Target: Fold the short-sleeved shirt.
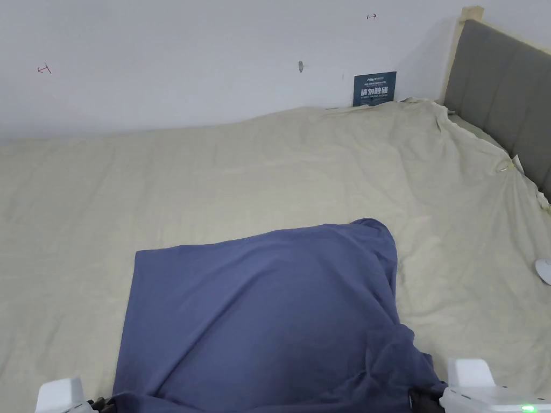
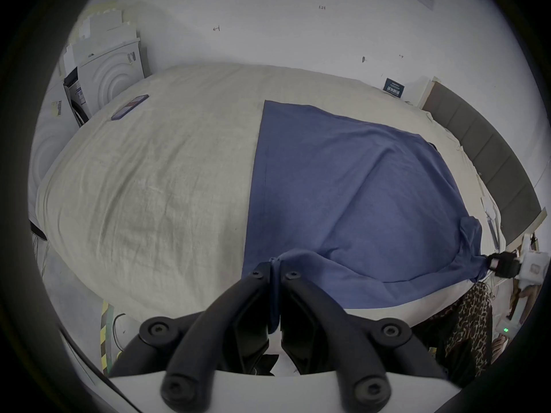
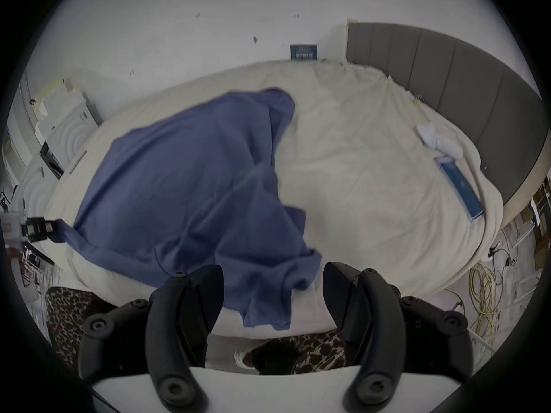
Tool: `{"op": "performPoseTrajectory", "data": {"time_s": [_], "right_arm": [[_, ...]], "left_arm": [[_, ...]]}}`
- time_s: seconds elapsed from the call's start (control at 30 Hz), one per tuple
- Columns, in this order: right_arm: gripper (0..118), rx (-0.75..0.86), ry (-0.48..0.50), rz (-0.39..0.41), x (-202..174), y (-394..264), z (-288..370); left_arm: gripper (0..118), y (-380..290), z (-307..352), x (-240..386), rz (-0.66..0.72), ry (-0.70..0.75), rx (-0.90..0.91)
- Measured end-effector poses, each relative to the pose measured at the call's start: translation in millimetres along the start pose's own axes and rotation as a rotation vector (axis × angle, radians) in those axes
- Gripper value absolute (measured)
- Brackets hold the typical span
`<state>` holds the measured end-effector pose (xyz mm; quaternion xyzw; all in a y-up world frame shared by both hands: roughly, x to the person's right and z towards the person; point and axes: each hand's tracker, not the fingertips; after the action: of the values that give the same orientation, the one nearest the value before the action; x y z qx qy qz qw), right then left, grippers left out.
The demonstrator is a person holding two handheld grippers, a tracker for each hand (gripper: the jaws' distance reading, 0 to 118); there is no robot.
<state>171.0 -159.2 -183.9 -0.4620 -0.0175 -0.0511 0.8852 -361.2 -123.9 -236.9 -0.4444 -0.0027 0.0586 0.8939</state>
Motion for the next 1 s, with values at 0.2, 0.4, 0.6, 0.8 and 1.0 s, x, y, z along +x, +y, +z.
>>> {"op": "performPoseTrajectory", "data": {"time_s": [0.2,0.4,0.6,0.8,1.0], "right_arm": [[7,-0.017,0.027,-0.026,-4.5,-7.2,-11.8],[7,0.061,0.055,0.005,-5.2,4.6,16.2],[7,0.181,0.095,0.009,-3.5,46.2,46.8],[7,0.23,0.102,0.039,-10.8,102.7,37.8],[7,0.206,0.084,0.041,-10.8,151.6,-7.7]], "left_arm": [[3,-0.1,-0.8,-0.2,-0.003,-0.007,0.0],[3,3.5,0.7,-4.6,0.007,-0.002,0.022],[3,19.9,3.5,-10.7,0.029,-0.001,0.06],[3,57.2,-6.9,-13.4,0.054,-0.009,0.098],[3,100.6,-39.8,-8.7,0.006,0.02,0.117]]}}
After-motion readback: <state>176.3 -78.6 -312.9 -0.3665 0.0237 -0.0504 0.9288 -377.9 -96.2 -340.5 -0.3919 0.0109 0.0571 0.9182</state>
